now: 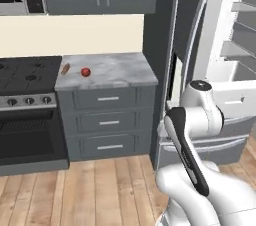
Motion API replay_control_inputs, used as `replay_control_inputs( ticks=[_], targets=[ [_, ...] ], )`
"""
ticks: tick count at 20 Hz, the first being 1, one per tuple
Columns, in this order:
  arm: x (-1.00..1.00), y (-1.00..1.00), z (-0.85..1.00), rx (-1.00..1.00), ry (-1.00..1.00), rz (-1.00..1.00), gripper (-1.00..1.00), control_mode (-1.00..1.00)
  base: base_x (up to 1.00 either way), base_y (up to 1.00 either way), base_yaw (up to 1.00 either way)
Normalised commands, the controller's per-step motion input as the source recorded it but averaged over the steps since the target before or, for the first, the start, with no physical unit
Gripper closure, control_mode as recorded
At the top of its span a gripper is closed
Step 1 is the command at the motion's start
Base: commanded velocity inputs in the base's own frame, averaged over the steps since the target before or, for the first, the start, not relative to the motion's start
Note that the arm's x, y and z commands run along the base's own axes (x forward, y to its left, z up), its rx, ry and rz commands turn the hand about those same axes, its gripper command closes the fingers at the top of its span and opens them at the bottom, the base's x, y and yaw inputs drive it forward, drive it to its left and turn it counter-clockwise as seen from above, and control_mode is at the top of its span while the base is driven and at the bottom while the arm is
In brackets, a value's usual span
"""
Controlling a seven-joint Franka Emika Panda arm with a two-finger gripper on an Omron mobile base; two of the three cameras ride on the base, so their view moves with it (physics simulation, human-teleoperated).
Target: Place the onion and avocado inside the fridge drawer. Close the drawer after placing the vegetables.
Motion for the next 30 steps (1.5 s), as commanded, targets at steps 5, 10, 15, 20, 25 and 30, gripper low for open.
replay_control_inputs(
  ticks=[5,10,15,20,25,30],
  targets=[
    [0.00,0.00,0.00,0.00,0.00,0.00,-1.00,1.00,0.69,1.00,0.00],
    [0.00,0.00,0.00,0.00,0.00,0.00,-1.00,1.00,0.99,0.80,0.00],
    [0.00,0.00,0.00,0.00,0.00,0.00,-1.00,1.00,1.00,0.06,0.00],
    [0.00,0.00,0.00,0.00,0.00,0.00,-1.00,1.00,0.99,-0.06,0.00],
    [0.00,0.00,0.00,0.00,0.00,0.00,-1.00,1.00,0.79,-0.01,0.00],
    [0.02,0.00,-0.10,0.00,0.00,0.00,-1.00,-1.00,0.15,-0.02,0.00]
  ],
)
